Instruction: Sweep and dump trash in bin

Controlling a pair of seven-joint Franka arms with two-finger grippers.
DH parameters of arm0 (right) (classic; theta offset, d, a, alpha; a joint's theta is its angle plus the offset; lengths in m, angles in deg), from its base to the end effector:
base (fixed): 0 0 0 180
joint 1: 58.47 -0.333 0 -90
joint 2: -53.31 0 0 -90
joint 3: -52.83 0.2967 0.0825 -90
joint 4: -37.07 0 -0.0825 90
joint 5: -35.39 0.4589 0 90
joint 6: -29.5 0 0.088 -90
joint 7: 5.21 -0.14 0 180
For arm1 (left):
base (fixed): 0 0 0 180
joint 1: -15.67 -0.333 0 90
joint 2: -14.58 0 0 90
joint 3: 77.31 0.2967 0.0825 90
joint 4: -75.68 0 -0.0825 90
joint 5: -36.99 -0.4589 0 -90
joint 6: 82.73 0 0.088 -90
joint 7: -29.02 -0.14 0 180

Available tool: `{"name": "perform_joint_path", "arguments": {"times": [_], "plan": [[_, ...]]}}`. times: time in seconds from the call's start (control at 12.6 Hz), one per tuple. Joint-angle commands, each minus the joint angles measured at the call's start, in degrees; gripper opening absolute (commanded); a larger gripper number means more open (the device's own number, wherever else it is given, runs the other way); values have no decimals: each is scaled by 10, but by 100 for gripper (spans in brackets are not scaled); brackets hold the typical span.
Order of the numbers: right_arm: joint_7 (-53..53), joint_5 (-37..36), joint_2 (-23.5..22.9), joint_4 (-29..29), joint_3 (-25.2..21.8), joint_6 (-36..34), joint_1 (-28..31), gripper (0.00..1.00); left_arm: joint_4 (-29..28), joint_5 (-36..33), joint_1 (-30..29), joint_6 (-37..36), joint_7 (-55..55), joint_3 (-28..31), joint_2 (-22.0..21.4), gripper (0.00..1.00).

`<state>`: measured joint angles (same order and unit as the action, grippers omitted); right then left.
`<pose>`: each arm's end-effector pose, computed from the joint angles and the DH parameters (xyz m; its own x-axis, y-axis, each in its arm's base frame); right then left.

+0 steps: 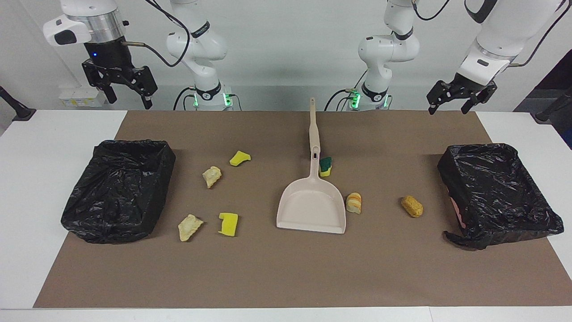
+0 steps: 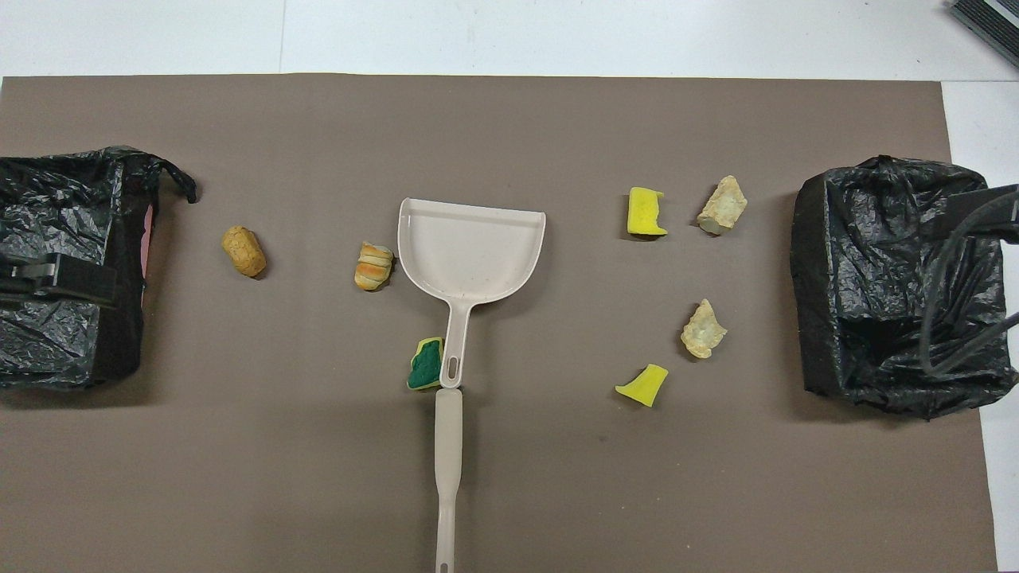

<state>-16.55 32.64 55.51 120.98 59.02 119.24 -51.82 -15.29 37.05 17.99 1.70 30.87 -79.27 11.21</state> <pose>0.6199 -0.0104 0.6542 0.9679 -0.2039 0.1469 -0.2094 -0.9776 0.0232 0.5984 -0.0454 0.5910 0.9976 -0.0422 -0.0553 -0.0424 -0.9991 -0.0028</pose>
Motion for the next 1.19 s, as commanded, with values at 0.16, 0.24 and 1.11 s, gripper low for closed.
{"name": "perform_joint_path", "arguments": {"times": [0.16,0.24,1.11], "plan": [[13,7,-1,-9,2,-23,6,100,-13,-5,-5,5,-8,-2,-10,100],[13,7,-1,-10,2,-23,6,100,-13,-5,-5,10,-7,-2,-10,100],[12,7,8,0,1,-35,6,100,-14,14,0,41,-10,-4,-8,100]]}}
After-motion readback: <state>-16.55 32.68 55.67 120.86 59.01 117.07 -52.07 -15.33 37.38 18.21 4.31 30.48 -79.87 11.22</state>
